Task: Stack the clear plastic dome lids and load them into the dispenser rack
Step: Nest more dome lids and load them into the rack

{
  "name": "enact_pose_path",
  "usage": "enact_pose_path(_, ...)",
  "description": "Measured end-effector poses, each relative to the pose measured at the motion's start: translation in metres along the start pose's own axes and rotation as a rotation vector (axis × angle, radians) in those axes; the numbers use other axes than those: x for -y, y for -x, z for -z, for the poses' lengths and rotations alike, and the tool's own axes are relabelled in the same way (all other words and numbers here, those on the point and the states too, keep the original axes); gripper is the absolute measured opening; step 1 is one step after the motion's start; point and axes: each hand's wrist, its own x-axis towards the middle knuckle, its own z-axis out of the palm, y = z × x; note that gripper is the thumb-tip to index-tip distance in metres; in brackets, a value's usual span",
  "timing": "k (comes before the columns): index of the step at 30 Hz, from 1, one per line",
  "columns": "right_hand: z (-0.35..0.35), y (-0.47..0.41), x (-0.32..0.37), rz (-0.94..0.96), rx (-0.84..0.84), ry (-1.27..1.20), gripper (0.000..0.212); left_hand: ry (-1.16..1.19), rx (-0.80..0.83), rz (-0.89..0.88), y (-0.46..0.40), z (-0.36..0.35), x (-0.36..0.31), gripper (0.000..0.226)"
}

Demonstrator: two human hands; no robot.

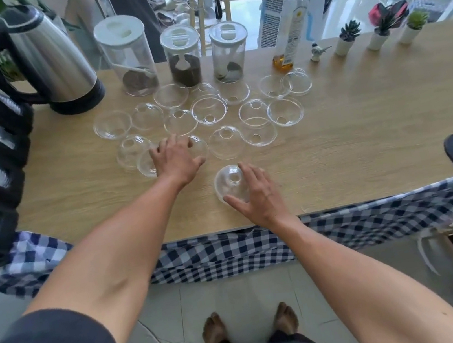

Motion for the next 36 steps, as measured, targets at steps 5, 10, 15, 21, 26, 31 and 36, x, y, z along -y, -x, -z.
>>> enact_pose_path(5, 0.003, -0.010, 0.005, -0.033, 0.035, -0.042, 0.089, 0.012, -0.003, -0.012, 0.002, 0.003, 0.000, 0.037)
enact_pose_path(10, 0.009, -0.011, 0.009, -0.082, 0.086, -0.094, 0.091, 0.179, -0.136, -0.043, 0.015, 0.028, -0.005, 0.039)
enact_pose_path(15, 0.021, -0.008, 0.007, -0.257, 0.065, -0.259, 0.070, 0.487, -0.105, -0.143, 0.041, 0.041, -0.017, 0.059)
enact_pose_path(21, 0.037, -0.014, -0.009, -0.405, -0.031, -0.347, 0.060, 0.498, 0.023, -0.224, 0.071, 0.026, -0.035, 0.090)
enact_pose_path(26, 0.040, -0.013, -0.020, -0.399, -0.010, -0.338, 0.054, 0.447, 0.086, -0.226, 0.084, 0.002, -0.044, 0.088)
enact_pose_path(31, 0.037, -0.011, -0.024, -0.360, 0.037, -0.348, 0.049, 0.469, 0.100, -0.203, 0.090, -0.014, -0.048, 0.092)
enact_pose_path(36, 0.037, -0.015, -0.018, -0.387, 0.096, -0.415, 0.046, 0.678, 0.049, 0.078, 0.100, -0.013, -0.049, 0.072)
